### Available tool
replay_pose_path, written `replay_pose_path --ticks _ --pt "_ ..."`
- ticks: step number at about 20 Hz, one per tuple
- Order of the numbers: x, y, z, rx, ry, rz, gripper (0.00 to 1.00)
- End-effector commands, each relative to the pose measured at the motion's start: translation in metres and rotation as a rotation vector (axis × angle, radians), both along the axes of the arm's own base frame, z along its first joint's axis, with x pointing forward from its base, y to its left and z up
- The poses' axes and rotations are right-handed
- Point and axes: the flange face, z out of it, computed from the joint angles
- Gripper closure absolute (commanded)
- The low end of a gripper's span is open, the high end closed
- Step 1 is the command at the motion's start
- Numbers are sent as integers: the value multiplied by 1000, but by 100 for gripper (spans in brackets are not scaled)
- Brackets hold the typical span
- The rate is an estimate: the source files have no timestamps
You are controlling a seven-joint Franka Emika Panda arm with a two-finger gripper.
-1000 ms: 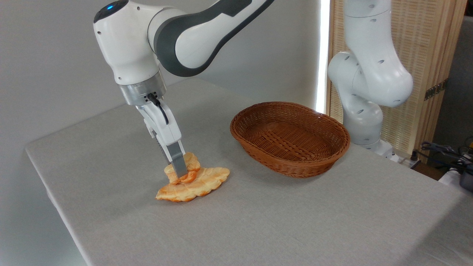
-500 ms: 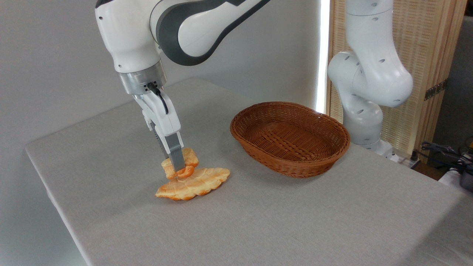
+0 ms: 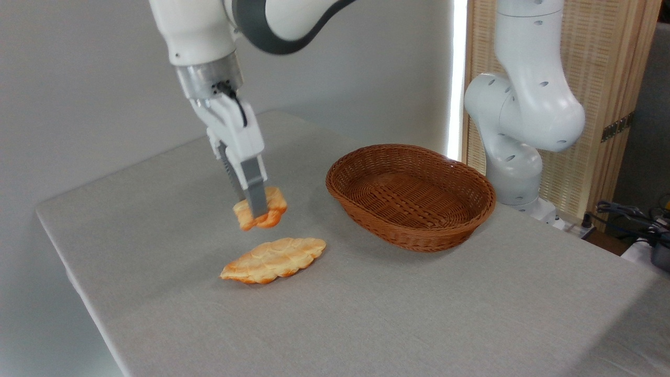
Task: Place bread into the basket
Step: 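Lift the bread bun and carry it over the wicker basket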
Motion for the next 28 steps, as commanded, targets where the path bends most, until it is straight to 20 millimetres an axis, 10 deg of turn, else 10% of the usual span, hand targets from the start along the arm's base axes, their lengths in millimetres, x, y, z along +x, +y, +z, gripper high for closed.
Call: replay_pose_path --ticks 1,12,21,28 --pt "-43 3 21 13 14 -7 41" --pt "-161 11 27 9 94 33 40" --pt "-213 -26 -30 86 201 61 38" --pt "-212 -33 -51 54 252 81 0"
